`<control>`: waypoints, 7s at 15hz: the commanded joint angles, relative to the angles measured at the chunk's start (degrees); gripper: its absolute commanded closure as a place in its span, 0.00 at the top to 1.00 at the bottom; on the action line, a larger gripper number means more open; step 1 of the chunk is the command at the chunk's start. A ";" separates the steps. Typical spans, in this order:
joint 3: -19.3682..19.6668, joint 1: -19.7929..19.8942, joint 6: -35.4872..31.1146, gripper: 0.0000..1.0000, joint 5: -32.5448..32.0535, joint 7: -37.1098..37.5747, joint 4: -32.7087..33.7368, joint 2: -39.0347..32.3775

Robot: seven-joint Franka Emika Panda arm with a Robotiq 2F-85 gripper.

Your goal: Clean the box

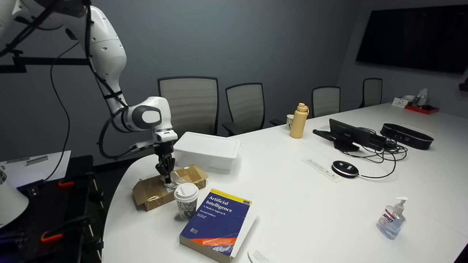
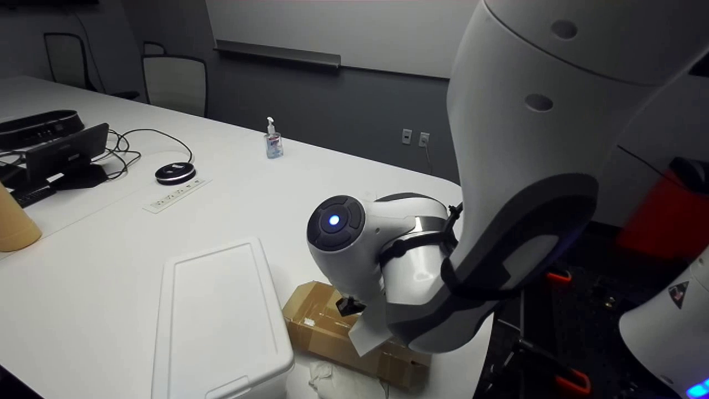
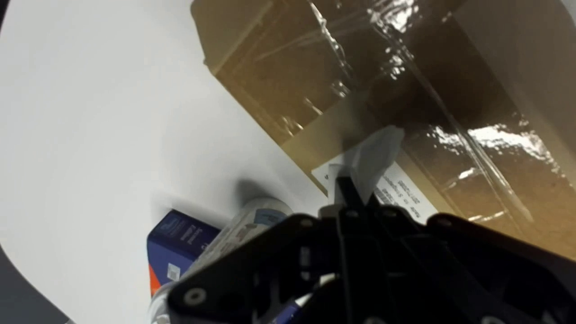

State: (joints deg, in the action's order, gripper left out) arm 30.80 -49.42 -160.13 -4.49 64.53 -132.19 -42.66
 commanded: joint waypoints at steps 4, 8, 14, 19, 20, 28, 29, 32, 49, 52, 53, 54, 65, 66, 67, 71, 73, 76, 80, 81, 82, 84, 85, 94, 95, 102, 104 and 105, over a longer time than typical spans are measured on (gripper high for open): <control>-5.81 4.44 3.56 0.00 -2.50 -3.41 -1.75 4.00; -10.55 8.93 0.70 0.00 -1.45 -5.10 -1.84 5.27; -13.11 12.74 -4.48 0.00 -0.44 -3.06 -1.04 4.79; -11.03 12.25 -7.81 0.00 0.16 -1.08 0.72 1.45; -9.86 11.32 -8.55 0.00 0.11 -0.35 0.94 0.74; -4.04 5.44 -3.11 0.00 -0.58 -1.15 0.79 -0.03; -4.15 5.32 -1.80 0.00 -0.91 -1.47 0.62 0.57; -4.95 5.64 1.49 0.00 -2.16 -2.26 0.27 1.89; -12.11 12.11 -8.58 0.00 0.12 -2.03 1.40 0.96; -9.04 9.54 -11.25 0.00 0.66 -0.33 1.12 -0.05; -7.66 8.28 -11.24 0.00 0.80 0.01 0.98 -0.27; -6.48 7.23 -10.78 0.00 0.88 0.14 0.87 -0.44; -10.16 9.26 -3.38 0.00 -0.01 -9.06 -0.07 3.18; -10.35 9.28 -3.47 0.00 0.01 -9.16 -0.13 3.37; -10.58 9.51 -3.78 0.00 0.07 -9.33 -0.37 3.94; -9.58 8.38 -5.07 0.00 -1.04 -9.41 -2.42 7.95; -10.32 8.68 -5.20 0.00 -1.68 -10.14 -3.35 10.53; -15.58 12.85 -5.32 0.00 -1.00 -15.11 -4.70 14.67; -25.49 20.29 -4.84 0.00 1.59 -22.16 -5.74 17.58; -28.27 22.42 -5.09 0.00 2.64 -23.84 -5.73 17.58; -30.81 24.23 -5.08 0.00 3.78 -25.39 -5.52 17.21; -33.80 26.17 -5.00 0.00 5.63 -27.85 -4.71 15.44; -34.85 26.74 -5.30 0.00 6.37 -29.04 -4.46 14.56; -35.40 24.68 -14.38 0.00 8.81 -32.15 -2.96 4.98; -35.17 24.38 -15.66 0.00 9.10 -32.37 -2.63 3.78; -34.60 23.25 -19.17 0.41 14.11 -35.31 -0.99 0.63; -34.52 23.37 -18.41 0.56 15.39 -35.96 -0.80 1.28; -34.13 23.05 -17.46 0.64 15.82 -35.80 -0.76 1.98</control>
State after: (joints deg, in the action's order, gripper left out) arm -4.08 -25.37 -178.59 8.72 30.46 -133.16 -42.06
